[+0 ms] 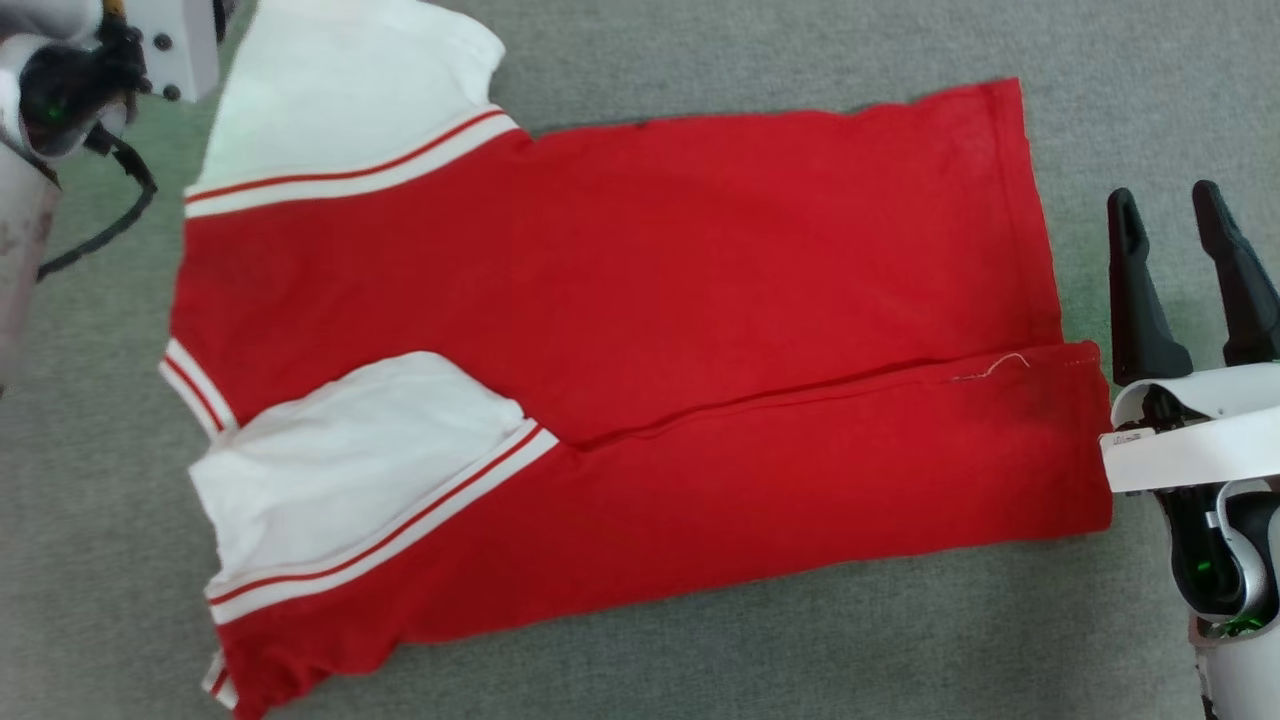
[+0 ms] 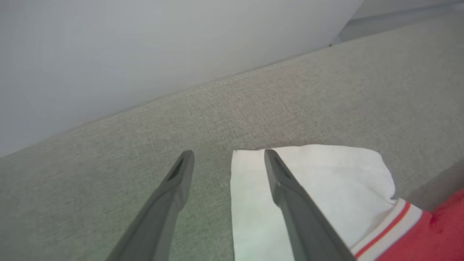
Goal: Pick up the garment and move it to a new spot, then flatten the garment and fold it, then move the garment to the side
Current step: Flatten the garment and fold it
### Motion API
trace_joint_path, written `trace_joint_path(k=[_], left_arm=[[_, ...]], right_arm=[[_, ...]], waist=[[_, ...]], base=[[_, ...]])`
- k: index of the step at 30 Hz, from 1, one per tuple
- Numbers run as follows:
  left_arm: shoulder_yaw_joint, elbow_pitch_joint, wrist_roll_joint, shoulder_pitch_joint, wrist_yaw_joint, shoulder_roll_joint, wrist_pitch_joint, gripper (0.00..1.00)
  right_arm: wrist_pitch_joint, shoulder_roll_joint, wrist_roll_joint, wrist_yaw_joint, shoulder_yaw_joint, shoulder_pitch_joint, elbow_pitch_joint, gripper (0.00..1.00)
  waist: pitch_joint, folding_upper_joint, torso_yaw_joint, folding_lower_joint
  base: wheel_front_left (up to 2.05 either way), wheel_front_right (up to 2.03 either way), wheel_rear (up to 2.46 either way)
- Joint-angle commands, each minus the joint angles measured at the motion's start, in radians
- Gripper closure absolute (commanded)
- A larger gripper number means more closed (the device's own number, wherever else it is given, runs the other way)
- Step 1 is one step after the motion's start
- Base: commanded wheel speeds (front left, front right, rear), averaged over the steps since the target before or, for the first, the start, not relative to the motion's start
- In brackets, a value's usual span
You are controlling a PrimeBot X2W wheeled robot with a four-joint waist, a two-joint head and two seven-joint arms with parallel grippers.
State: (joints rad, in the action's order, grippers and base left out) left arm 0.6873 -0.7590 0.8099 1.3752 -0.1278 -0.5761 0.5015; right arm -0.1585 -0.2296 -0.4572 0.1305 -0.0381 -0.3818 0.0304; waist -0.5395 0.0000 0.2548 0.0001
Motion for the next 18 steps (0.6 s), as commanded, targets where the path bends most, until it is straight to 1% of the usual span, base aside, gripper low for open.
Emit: trace_joint_path(k=[1,3,5,9,11,14,15,16,18], left_arm=[[0.026,-0.015,0.019,0.032,-0.003,-0.004,0.063,0.00],[0.042,-0.046,0.047,0.054,-0.003,-0.008,0.135,0.00],[0.062,-0.063,0.071,0.068,-0.003,0.000,0.202,0.00],[0.083,-0.101,0.108,0.089,-0.003,0.005,0.291,0.00],[0.094,-0.112,0.123,0.085,-0.003,0.008,0.318,0.00],[0.104,-0.123,0.139,0.080,-0.003,0.010,0.329,0.00],[0.110,-0.124,0.146,0.075,-0.003,0.014,0.335,0.05],[0.113,-0.123,0.155,0.070,-0.003,0.018,0.341,0.47],[0.113,-0.120,0.173,0.062,-0.004,0.021,0.343,1.00]], right_arm=[[-0.006,0.000,-0.005,0.000,-0.008,-0.009,0.005,0.00],[-0.009,-0.002,-0.009,0.000,-0.017,-0.016,0.007,0.00],[-0.010,-0.004,-0.014,0.000,-0.024,-0.020,0.009,0.00],[-0.017,-0.007,-0.020,0.000,-0.035,-0.021,0.016,0.00],[-0.019,-0.008,-0.025,0.000,-0.039,-0.025,0.019,0.00],[-0.015,-0.012,-0.030,0.000,-0.046,-0.029,0.025,0.00],[-0.010,-0.016,-0.030,0.000,-0.052,-0.030,0.026,0.00],[-0.006,-0.023,-0.030,0.000,-0.058,-0.035,0.025,0.00],[0.012,-0.044,-0.023,0.000,-0.071,-0.054,0.019,0.00]], waist=[[-0.034,0.0000,0.031,-0.0001],[-0.041,0.0000,0.035,-0.0001],[-0.046,0.0000,0.040,-0.0001],[-0.055,0.0000,0.048,-0.0001],[-0.058,0.0000,0.052,-0.0001],[-0.059,0.0000,0.057,-0.0001],[-0.059,0.0000,0.058,-0.0001],[-0.057,0.0000,0.059,-0.0001],[-0.055,0.0000,0.059,-0.0001]], base=[[0.00,0.00,0.00],[0.00,0.00,0.00],[0.00,0.00,0.00],[0.00,0.00,0.00],[0.00,0.00,0.00],[0.00,0.00,0.00],[0.00,0.00,0.00],[0.00,0.00,0.00],[0.00,0.00,0.00]])
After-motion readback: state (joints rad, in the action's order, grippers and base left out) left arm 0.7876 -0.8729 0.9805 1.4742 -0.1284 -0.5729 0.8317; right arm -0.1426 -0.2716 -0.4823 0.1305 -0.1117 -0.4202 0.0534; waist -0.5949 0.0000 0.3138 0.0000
